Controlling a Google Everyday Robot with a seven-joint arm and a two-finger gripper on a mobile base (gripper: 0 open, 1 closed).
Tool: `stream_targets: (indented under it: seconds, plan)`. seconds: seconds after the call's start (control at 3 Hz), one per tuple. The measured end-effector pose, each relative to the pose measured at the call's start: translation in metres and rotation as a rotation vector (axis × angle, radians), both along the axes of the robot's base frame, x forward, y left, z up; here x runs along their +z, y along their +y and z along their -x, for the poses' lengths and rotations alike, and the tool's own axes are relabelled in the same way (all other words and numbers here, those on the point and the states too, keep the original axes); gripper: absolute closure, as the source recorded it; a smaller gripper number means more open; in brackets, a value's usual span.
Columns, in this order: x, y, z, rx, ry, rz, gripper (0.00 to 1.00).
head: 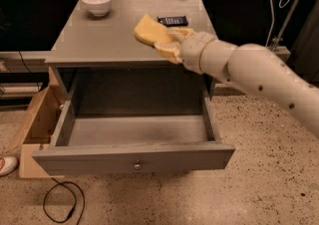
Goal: Pick sponge from top drawer and place on counter
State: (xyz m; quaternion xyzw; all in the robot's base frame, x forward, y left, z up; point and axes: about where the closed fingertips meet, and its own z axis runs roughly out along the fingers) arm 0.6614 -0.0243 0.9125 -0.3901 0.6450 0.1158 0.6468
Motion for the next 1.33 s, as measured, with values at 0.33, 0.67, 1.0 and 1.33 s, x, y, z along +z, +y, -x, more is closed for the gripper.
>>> stream_targets:
  seconds: [0.33,0.67,1.0,1.33]
  plan:
    - [0.065,0.027,-0.014,-0.021,-0.004,0.009,1.0]
    - [0.077,0.044,-0.039,-0.013,0.064,0.04,1.0]
    - [0.063,0.055,-0.05,-0.011,0.131,0.039,1.0]
    - [0.063,0.055,-0.05,-0.012,0.131,0.039,1.0]
